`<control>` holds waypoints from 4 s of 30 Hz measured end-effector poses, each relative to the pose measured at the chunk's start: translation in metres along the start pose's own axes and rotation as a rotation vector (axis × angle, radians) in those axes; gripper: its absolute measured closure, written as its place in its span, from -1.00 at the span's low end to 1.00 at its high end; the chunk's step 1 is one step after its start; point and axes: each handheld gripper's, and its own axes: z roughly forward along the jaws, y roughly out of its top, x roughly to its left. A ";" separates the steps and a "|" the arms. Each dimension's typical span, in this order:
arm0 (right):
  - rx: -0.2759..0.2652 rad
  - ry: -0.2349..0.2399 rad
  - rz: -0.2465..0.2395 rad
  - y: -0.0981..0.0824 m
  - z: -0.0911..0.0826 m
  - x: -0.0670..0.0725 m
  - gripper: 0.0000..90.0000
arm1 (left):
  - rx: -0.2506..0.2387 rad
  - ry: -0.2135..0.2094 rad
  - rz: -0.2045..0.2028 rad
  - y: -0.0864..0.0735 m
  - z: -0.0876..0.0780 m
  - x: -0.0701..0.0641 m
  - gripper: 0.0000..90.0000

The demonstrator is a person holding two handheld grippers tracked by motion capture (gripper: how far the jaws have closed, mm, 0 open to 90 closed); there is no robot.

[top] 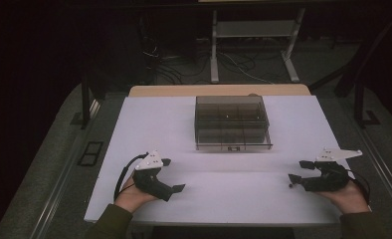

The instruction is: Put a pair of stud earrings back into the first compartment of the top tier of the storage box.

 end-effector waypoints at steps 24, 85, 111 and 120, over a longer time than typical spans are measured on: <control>0.118 -0.004 0.010 -0.008 0.005 0.002 0.57 | 0.004 -0.006 0.003 0.000 0.001 0.000 -1.00; 0.167 -0.021 -0.002 -0.009 0.009 0.000 0.73 | 0.025 -0.006 0.012 -0.002 0.004 -0.001 -1.00; 0.082 0.030 0.009 0.012 -0.003 -0.003 0.73 | -0.003 -0.016 0.023 -0.005 0.008 0.001 -1.00; 0.051 0.038 0.005 0.022 -0.007 -0.007 0.73 | -0.002 -0.018 0.018 -0.005 0.010 0.000 -1.00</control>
